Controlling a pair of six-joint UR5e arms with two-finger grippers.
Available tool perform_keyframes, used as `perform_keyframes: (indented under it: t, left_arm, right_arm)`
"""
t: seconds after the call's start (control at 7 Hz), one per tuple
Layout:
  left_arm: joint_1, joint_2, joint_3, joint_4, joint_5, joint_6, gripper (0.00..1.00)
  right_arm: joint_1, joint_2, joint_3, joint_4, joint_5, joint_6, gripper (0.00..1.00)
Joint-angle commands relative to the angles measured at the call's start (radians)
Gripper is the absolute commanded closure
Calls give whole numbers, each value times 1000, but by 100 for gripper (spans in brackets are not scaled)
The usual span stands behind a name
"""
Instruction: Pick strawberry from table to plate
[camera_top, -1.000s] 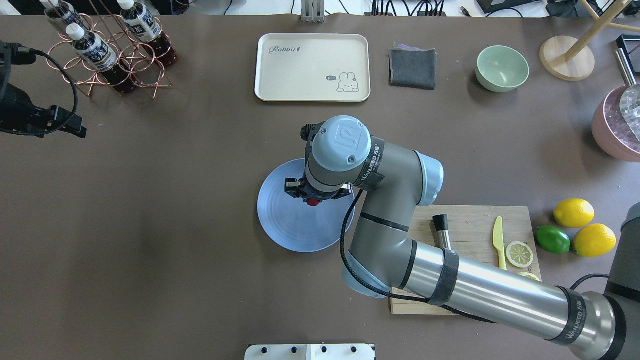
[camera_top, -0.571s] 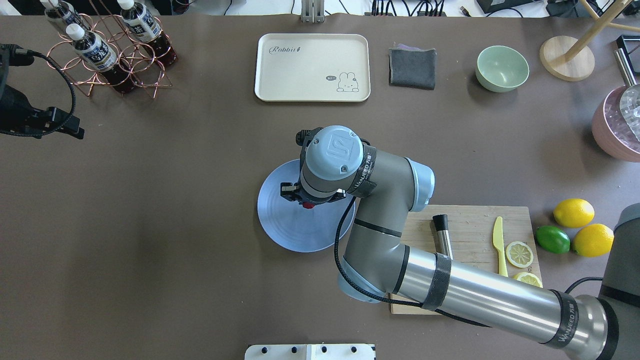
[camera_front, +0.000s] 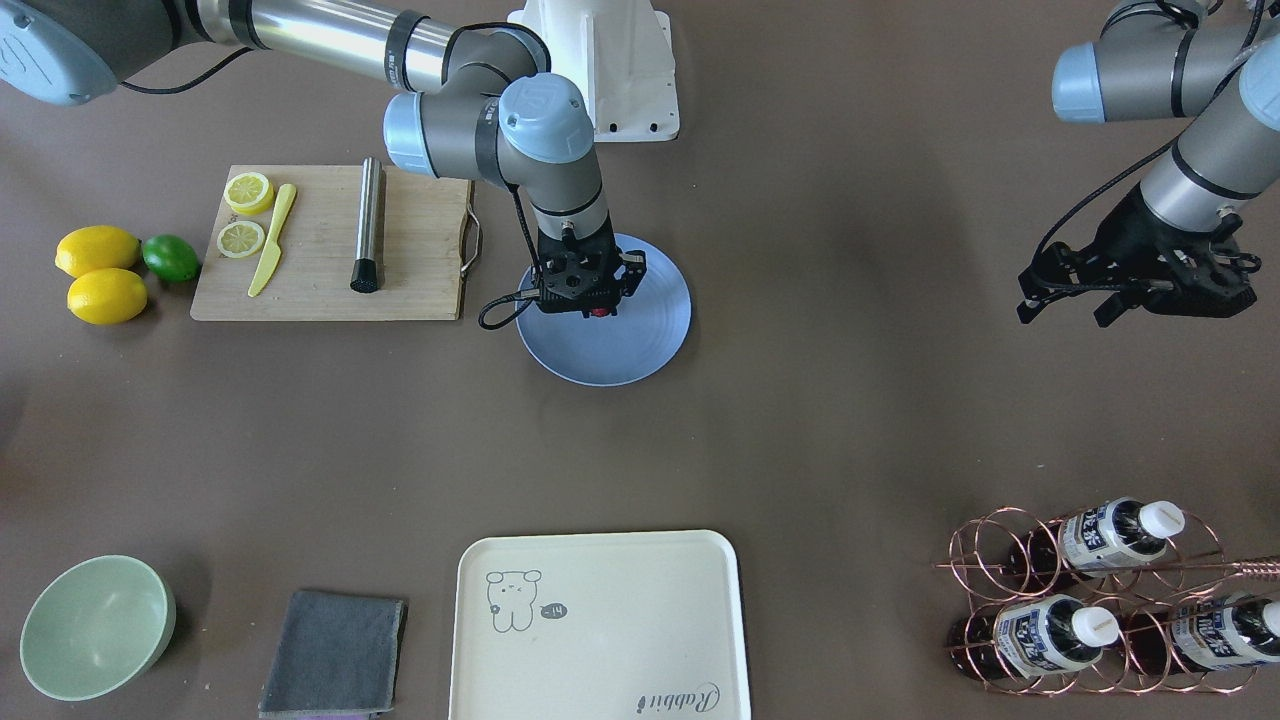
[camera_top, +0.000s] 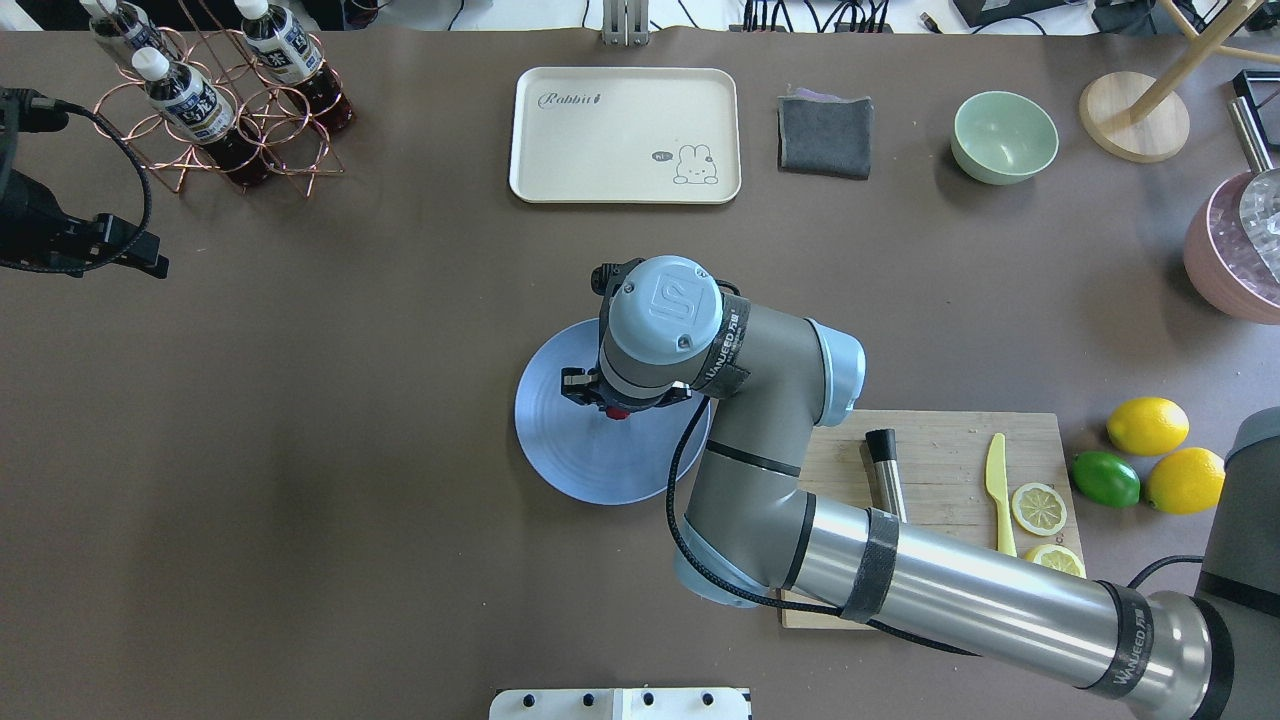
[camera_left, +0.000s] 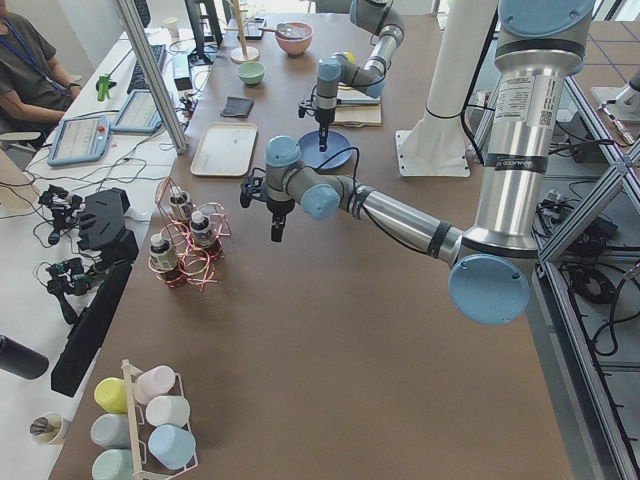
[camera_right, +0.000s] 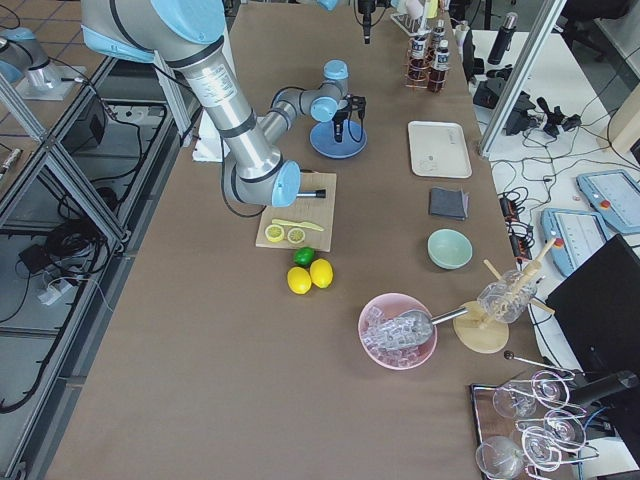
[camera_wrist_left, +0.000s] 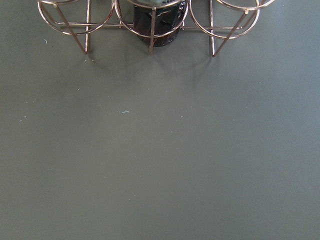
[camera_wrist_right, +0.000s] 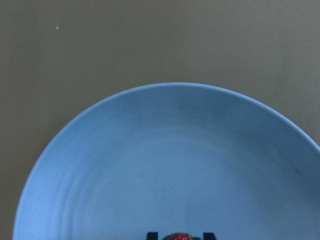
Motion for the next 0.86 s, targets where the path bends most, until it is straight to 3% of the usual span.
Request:
perform_keyframes:
  t: [0.0,0.29,0.43,0.57,0.71]
  left_arm:
    - [-2,0,-1,0,-1,0,3]
    - [-2,0,-1,0,-1,0,3]
    - [-17,0,0,3,-3,0,3]
    - [-44,0,5,3,-8,35,3]
    - [-79,0,5,36,-41,84,3]
  right_arm:
    - [-1,3,-9,2,1,0,0]
    - [34,24,19,-6,35,0,0]
    - [134,7,86,-50,144,0,0]
    - [292,-79,232,-179,300,-58,0]
    - [424,-206,347,-240,400,-239,0]
